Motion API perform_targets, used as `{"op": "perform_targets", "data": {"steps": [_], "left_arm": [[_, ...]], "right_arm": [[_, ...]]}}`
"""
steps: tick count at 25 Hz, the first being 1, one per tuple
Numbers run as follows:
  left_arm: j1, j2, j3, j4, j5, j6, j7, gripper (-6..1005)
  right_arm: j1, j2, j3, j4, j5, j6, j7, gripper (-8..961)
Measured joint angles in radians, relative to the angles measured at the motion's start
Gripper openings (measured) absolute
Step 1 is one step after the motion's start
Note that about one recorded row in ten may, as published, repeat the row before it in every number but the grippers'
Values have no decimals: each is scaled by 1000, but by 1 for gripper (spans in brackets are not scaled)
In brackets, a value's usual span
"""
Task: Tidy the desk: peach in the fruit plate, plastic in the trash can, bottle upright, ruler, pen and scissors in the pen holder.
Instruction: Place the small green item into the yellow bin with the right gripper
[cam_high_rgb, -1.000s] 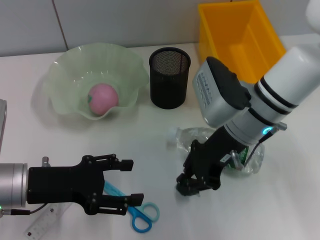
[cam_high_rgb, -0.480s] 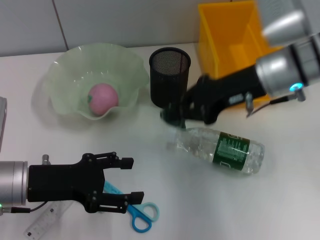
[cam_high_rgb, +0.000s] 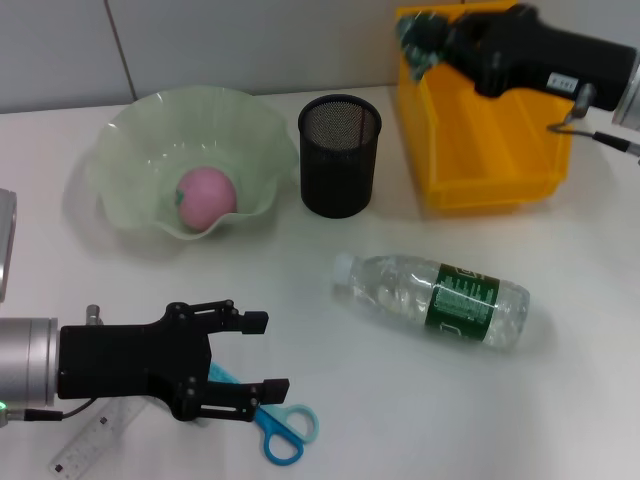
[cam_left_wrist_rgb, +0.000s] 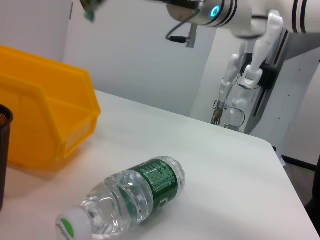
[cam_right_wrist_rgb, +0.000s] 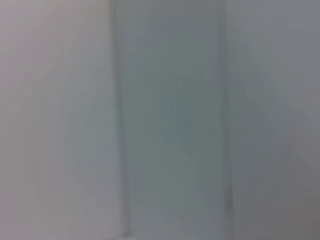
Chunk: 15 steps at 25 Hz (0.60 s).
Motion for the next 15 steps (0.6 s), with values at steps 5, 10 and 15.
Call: {"op": "perform_targets", "data": {"steps": [5, 10, 15], "left_arm": [[-5, 0, 0, -2, 0, -2, 1, 860], [-5, 0, 0, -3, -1, -2, 1, 860], [-6, 0, 0, -3, -2, -4, 2, 860]], "right_arm": [[-10, 3, 3, 151, 211, 202, -206, 30], [15, 4, -2, 254, 313, 342, -451, 32], [34, 5, -1, 336, 457, 411, -614, 33]]}}
